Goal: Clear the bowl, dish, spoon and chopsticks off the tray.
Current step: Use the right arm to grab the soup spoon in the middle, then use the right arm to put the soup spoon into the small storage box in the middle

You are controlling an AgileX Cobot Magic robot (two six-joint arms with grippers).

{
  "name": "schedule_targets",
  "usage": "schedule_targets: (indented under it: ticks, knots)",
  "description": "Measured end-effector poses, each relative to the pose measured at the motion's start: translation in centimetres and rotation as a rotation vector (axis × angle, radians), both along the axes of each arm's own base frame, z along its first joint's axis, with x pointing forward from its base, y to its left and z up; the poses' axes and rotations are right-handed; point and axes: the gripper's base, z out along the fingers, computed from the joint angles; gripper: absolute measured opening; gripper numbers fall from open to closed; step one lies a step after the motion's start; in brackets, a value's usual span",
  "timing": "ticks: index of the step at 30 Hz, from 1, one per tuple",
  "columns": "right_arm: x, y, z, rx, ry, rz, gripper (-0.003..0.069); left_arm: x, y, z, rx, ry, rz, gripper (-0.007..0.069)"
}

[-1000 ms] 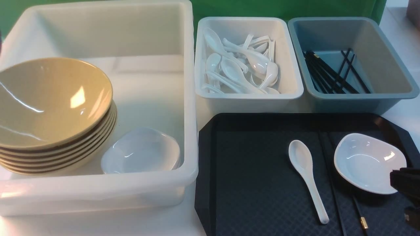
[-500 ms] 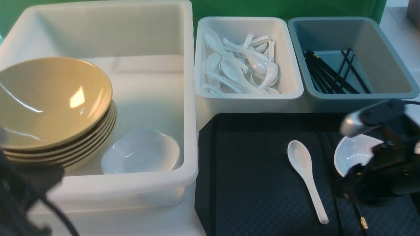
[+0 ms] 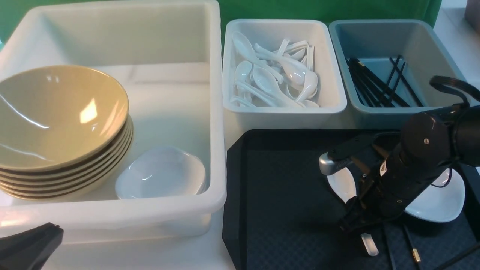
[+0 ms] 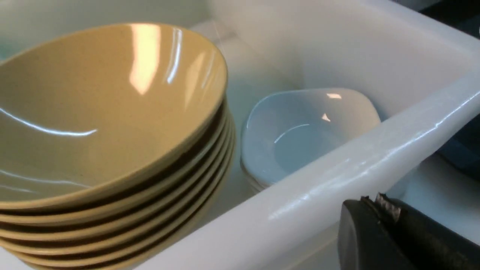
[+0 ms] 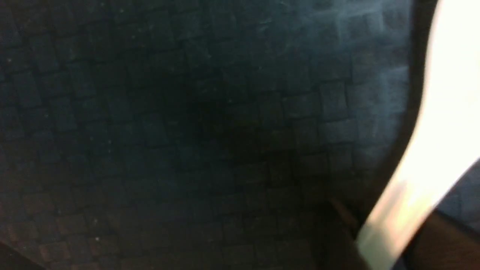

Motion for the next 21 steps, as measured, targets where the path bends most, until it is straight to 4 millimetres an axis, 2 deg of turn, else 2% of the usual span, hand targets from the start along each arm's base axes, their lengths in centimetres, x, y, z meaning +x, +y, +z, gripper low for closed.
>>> schedule_targets:
  ticks: [2, 3, 8, 11, 12, 13, 14, 15, 16, 17, 18, 19, 20, 21]
  knots:
    - [-0.1, 0.0, 0.0, -0.005, 0.012, 0.021, 0.012, -0.2, 0.1, 0.0, -0.001, -0.045, 0.008, -0.0009]
    - [-0.2, 0.0, 0.1, -0.007, 0.017, 0.031, 0.0097, -0.2, 0.2, 0.1, 0.0, -0.061, 0.011, -0.0009]
    - [-0.8, 0.0, 1.5, 0.01, 0.03, 0.055, 0.0093, -0.3, 0.3, 0.2, 0.008, -0.088, 0.017, -0.0008]
    - [-1.5, 0.2, 5.7, 0.094, -0.045, 0.077, 0.0093, -0.3, 0.3, 0.3, 0.013, -0.102, 0.018, -0.0008]
    - [-1.5, 0.2, 6.0, 0.101, -0.054, 0.076, 0.0093, -0.3, 0.3, 0.3, 0.012, -0.104, 0.018, -0.0008]
    - [-1.5, 0.4, 8.5, 0.151, -0.143, 0.091, 0.0093, -0.2, 0.3, 0.4, 0.011, -0.114, 0.02, -0.0008]
    - [-1.6, 0.3, 9.1, 0.161, -0.164, 0.095, 0.0093, -0.2, 0.3, 0.4, 0.01, -0.117, 0.021, -0.0008]
    - [-1.3, 0.5, 11.8, 0.208, -0.293, 0.112, 0.0093, -0.2, 0.3, 0.6, 0.011, -0.131, 0.024, -0.0008]
    - [-0.8, 0.6, 14.0, 0.244, -0.427, 0.122, 0.0093, -0.2, 0.4, 0.7, 0.011, -0.146, 0.027, -0.0008]
    - [-0.6, 0.7, 14.3, 0.249, -0.443, 0.119, 0.0093, -0.2, 0.4, 0.7, 0.01, -0.148, 0.028, -0.0008]
    - [0.3, 0.9, 16.3, 0.284, -0.601, 0.115, 0.0093, -0.1, 0.4, 0.8, 0.009, -0.163, 0.031, -0.0008]
    - [1.0, 1.0, 17.3, 0.307, -0.694, 0.101, 0.0093, -0.1, 0.4, 1.0, 0.007, -0.176, 0.033, -0.0008]
    - [1.2, 1.0, 17.5, 0.31, -0.711, 0.098, 0.0093, -0.1, 0.4, 1.0, 0.006, -0.178, 0.034, -0.0008]
    - [2.6, 1.4, 18.5, 0.338, -0.836, 0.072, 0.0093, -0.1, 0.4, 1.1, 0.004, -0.189, 0.036, -0.0008]
